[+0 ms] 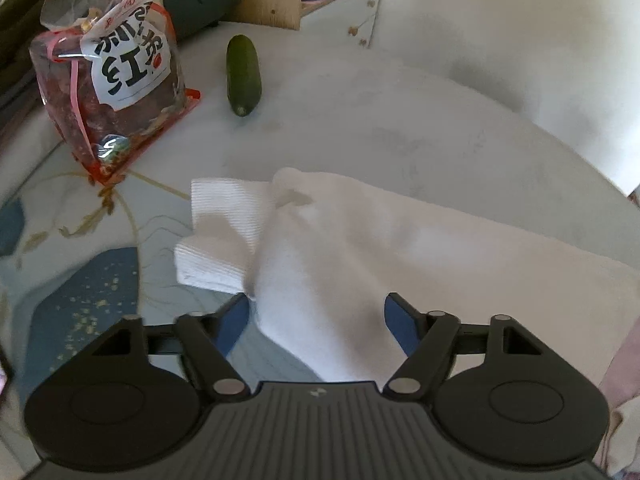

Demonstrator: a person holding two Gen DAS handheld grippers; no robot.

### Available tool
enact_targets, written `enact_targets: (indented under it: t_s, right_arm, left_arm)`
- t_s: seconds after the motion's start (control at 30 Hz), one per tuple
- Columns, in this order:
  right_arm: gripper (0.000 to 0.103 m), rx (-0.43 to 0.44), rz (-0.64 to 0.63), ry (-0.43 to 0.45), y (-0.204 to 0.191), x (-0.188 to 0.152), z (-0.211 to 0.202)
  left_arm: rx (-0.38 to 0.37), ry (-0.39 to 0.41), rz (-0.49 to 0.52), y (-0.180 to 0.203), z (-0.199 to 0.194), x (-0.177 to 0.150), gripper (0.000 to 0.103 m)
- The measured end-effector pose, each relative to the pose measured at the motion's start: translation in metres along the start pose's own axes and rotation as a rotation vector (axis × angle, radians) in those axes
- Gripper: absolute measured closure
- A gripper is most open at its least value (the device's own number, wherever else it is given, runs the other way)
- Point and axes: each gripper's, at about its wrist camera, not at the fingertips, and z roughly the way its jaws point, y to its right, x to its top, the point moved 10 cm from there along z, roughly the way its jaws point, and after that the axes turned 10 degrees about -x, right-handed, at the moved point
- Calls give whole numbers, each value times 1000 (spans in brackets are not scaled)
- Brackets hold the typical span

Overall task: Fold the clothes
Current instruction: 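Grasp the other cream sleeve with the left gripper and fold it across the front, then release the sleeve onto the folded front with the left gripper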

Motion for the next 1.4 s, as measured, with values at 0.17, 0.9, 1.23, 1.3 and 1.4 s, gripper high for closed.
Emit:
enact_targets:
  t_s: [0.17, 0.9, 1.23, 1.3, 1.4]
  right_arm:
    - [0, -1, 0, 3, -1, -1, 0]
    - [0, 90, -8, 20, 2, 0, -1]
    - [0, 156, 39, 97, 13, 26, -34]
    - [0, 180, 32, 118, 9, 35, -43]
    - [0, 203, 0, 152, -2, 54, -57]
  left_arm:
    - [-38, 85, 56, 18, -16, 4, 96]
    - [-618, 110, 771, 389, -94, -141, 97]
    - [-656, -157, 892, 395, -32, -215, 83]
    - [-687, -182, 918, 390, -47, -215, 77]
    - [-710, -172, 980, 367, -77, -212, 77]
